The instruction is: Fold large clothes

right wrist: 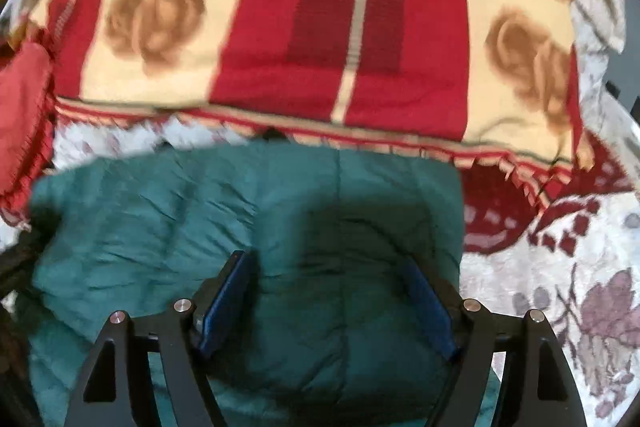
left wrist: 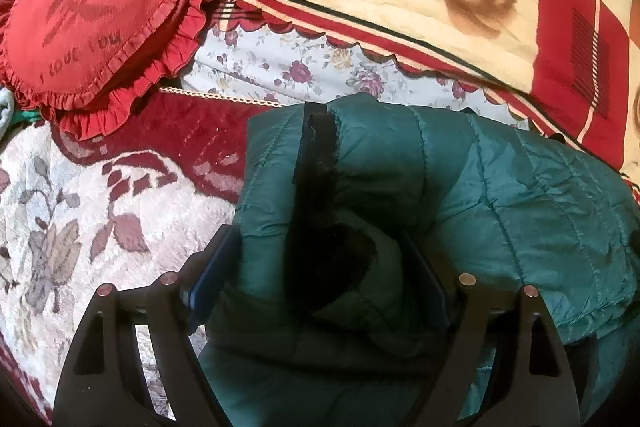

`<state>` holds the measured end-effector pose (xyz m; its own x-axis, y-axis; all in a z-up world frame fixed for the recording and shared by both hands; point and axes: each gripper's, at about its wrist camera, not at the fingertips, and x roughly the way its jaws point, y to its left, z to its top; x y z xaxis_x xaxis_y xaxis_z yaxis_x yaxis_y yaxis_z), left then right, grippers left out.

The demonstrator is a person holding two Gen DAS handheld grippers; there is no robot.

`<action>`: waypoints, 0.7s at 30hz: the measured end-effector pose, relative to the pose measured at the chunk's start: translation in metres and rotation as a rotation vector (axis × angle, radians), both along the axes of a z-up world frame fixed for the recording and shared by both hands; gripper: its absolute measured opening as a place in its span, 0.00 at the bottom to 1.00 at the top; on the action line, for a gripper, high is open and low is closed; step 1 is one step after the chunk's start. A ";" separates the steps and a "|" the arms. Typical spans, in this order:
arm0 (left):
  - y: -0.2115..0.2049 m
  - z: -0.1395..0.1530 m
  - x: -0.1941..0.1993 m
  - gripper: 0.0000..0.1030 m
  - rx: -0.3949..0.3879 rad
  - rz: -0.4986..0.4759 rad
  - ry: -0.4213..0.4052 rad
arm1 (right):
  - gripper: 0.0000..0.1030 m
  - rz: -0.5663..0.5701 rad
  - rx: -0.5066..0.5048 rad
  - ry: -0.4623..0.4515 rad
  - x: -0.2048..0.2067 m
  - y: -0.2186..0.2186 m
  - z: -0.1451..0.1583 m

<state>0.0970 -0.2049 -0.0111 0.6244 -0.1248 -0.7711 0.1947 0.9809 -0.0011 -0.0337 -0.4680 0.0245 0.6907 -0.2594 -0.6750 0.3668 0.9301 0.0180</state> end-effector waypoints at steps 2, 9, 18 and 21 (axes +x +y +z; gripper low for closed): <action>-0.001 -0.001 0.000 0.80 0.003 0.001 -0.001 | 0.74 0.046 0.009 -0.031 -0.004 0.016 0.010; 0.000 -0.002 0.000 0.80 -0.005 0.000 0.000 | 0.74 0.228 0.008 0.057 0.032 0.082 -0.012; 0.005 -0.003 0.001 0.85 -0.031 0.011 0.008 | 0.77 0.212 0.018 0.120 0.040 0.083 -0.036; 0.012 0.004 -0.007 0.85 -0.046 0.008 0.010 | 0.76 0.193 0.103 0.064 0.015 0.073 -0.017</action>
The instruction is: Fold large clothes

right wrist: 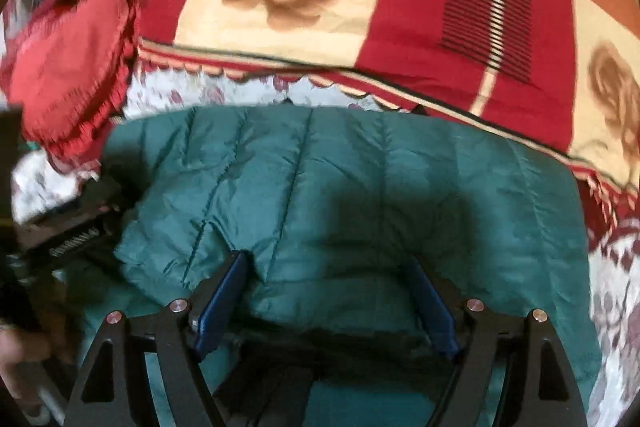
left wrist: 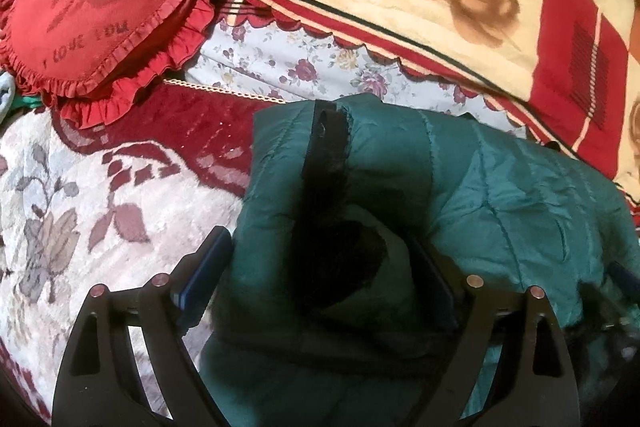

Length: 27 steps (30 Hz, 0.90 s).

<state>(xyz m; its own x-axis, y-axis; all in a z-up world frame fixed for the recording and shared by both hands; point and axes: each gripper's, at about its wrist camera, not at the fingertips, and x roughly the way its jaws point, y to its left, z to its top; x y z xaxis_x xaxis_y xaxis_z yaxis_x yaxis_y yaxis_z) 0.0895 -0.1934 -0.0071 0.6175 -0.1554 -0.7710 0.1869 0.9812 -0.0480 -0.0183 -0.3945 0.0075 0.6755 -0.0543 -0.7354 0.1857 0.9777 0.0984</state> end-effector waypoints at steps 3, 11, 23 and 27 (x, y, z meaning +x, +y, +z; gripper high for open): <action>0.011 0.010 -0.016 0.85 -0.020 -0.011 -0.007 | 0.76 -0.013 0.016 -0.052 -0.034 -0.006 0.016; 0.048 0.033 -0.082 0.85 0.001 -0.061 -0.030 | 0.80 -0.025 0.013 -0.029 -0.124 -0.026 0.026; 0.096 0.037 -0.181 0.85 0.004 -0.096 -0.014 | 0.80 -0.052 0.075 0.041 -0.228 -0.027 -0.004; 0.110 0.032 -0.201 0.85 -0.016 -0.082 0.005 | 0.81 -0.088 0.104 0.064 -0.253 -0.033 -0.015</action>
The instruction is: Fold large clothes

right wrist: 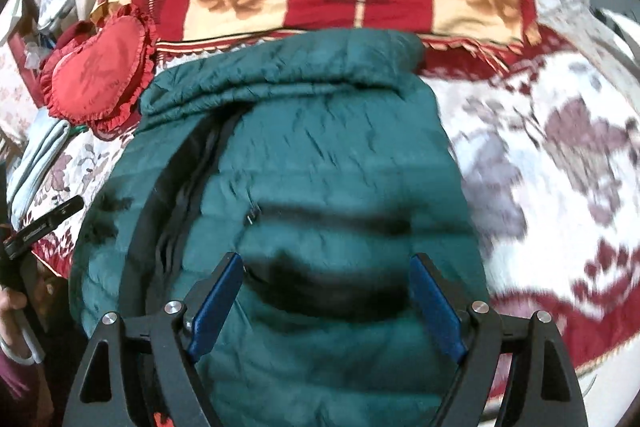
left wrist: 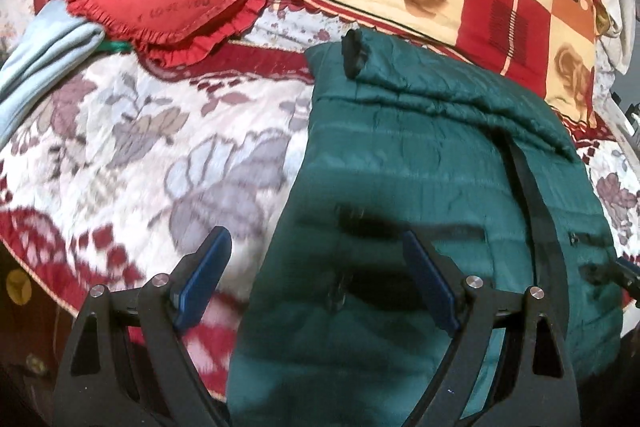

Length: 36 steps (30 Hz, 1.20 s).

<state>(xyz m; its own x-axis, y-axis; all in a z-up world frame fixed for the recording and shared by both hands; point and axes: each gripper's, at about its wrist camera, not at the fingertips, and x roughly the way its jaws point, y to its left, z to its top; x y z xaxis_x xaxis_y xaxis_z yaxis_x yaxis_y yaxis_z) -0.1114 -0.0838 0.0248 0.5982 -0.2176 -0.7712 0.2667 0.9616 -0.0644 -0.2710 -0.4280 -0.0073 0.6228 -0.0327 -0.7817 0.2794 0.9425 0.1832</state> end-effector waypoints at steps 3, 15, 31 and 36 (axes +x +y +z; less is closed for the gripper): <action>0.007 -0.005 -0.010 0.85 -0.006 0.010 0.019 | 0.81 -0.007 -0.003 0.016 -0.013 -0.002 -0.004; 0.020 -0.016 -0.034 0.85 0.012 0.016 0.041 | 0.84 -0.035 -0.013 0.010 -0.043 -0.004 -0.004; 0.034 -0.032 -0.040 0.85 0.020 0.025 0.102 | 0.85 -0.081 0.033 0.093 -0.064 -0.022 -0.020; 0.036 -0.035 -0.041 0.85 0.024 0.019 0.118 | 0.85 -0.069 0.041 0.105 -0.064 -0.020 -0.022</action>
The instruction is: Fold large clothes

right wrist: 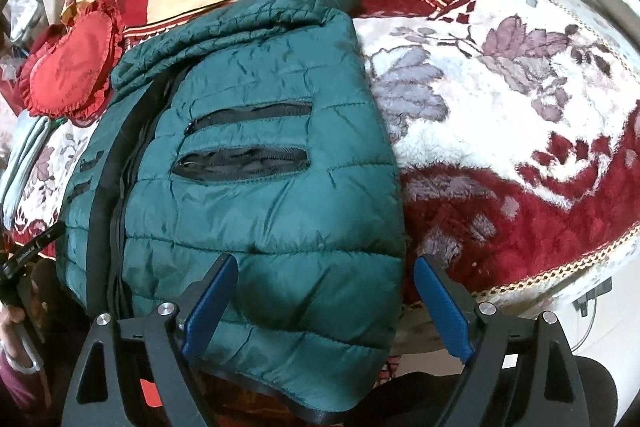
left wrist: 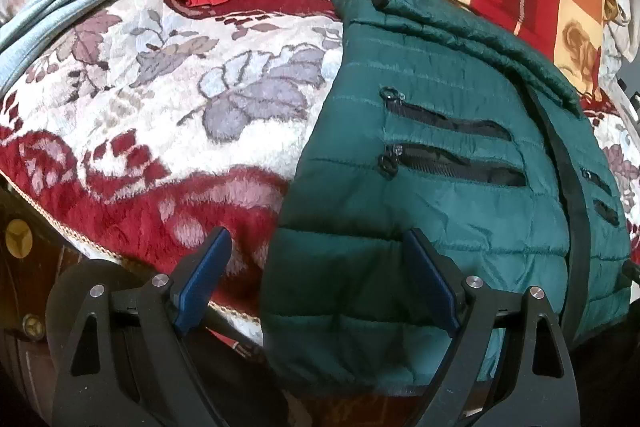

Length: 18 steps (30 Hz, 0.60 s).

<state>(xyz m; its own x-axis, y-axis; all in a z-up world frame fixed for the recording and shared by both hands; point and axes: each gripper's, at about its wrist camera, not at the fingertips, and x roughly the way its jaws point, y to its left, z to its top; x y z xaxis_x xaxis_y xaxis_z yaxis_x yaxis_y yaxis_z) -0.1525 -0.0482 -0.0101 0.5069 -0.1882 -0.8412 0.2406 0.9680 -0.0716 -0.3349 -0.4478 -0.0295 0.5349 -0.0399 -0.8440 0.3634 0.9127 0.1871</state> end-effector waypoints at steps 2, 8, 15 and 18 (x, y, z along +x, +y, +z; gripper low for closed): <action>0.000 -0.001 -0.001 0.85 -0.003 -0.001 0.008 | 0.85 0.004 0.005 0.005 0.000 0.001 -0.001; 0.002 -0.005 -0.001 0.85 -0.012 -0.002 0.027 | 0.85 0.006 0.017 0.016 0.000 0.005 -0.005; 0.005 -0.008 -0.003 0.85 -0.029 -0.009 0.052 | 0.85 0.012 0.026 0.029 -0.001 0.007 -0.008; 0.014 -0.010 -0.002 0.85 -0.053 0.006 0.072 | 0.86 0.018 0.031 0.037 -0.001 0.008 -0.010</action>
<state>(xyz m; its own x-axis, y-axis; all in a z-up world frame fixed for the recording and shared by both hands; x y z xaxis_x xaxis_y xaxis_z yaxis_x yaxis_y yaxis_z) -0.1550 -0.0338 -0.0206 0.4468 -0.2301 -0.8645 0.2271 0.9639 -0.1392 -0.3356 -0.4395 -0.0395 0.5036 -0.0044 -0.8639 0.3540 0.9132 0.2017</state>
